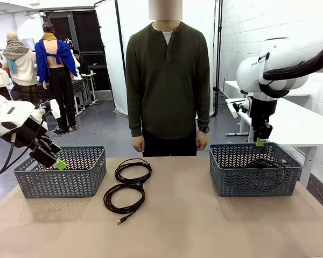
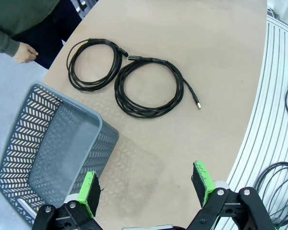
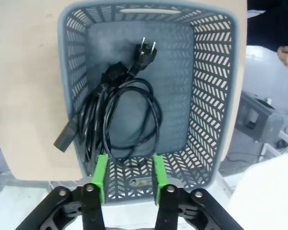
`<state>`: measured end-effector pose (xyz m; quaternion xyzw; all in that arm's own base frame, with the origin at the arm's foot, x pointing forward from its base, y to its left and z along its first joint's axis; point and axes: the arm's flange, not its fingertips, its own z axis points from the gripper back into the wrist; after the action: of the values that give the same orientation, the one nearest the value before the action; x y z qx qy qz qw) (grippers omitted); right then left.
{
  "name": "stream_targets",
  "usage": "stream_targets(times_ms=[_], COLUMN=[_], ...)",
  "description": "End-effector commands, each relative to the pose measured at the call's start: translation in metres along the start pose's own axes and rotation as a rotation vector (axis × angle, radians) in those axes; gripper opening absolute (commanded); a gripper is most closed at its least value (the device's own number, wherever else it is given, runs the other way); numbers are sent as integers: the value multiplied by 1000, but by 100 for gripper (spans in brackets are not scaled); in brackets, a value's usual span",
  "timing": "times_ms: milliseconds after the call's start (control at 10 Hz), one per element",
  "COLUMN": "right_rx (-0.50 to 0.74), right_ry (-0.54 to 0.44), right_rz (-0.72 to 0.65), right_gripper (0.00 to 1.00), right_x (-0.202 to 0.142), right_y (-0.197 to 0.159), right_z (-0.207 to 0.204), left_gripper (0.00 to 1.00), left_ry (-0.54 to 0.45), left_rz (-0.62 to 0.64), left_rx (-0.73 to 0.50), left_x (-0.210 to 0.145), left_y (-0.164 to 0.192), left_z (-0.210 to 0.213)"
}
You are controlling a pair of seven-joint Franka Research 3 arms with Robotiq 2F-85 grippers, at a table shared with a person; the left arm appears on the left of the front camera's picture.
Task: Organize the cables according to human instructions.
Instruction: Pick up a bundle of cables and place it in the basket indicated by the human.
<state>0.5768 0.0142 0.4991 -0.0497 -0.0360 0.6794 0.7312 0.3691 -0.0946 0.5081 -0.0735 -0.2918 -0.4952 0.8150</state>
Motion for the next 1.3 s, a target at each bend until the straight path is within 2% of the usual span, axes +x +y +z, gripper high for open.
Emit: stream_targets(times_ms=[0, 700, 800, 1200], right_rx=[-10, 14, -24, 8], right_ry=[-15, 9, 9, -5], right_rz=[-13, 6, -8, 3], right_gripper=[100, 100, 100, 100], right_x=[0, 6, 5, 5], right_y=[0, 1, 0, 1], right_z=[2, 11, 14, 7], left_gripper=[100, 100, 100, 100], left_ry=[-14, -14, -14, -14], left_rz=[-3, -3, -3, -3], left_rx=[-15, -15, -15, -15], left_x=[-2, -2, -2, -2], left_y=[2, 2, 2, 2], left_z=[0, 0, 0, 0])
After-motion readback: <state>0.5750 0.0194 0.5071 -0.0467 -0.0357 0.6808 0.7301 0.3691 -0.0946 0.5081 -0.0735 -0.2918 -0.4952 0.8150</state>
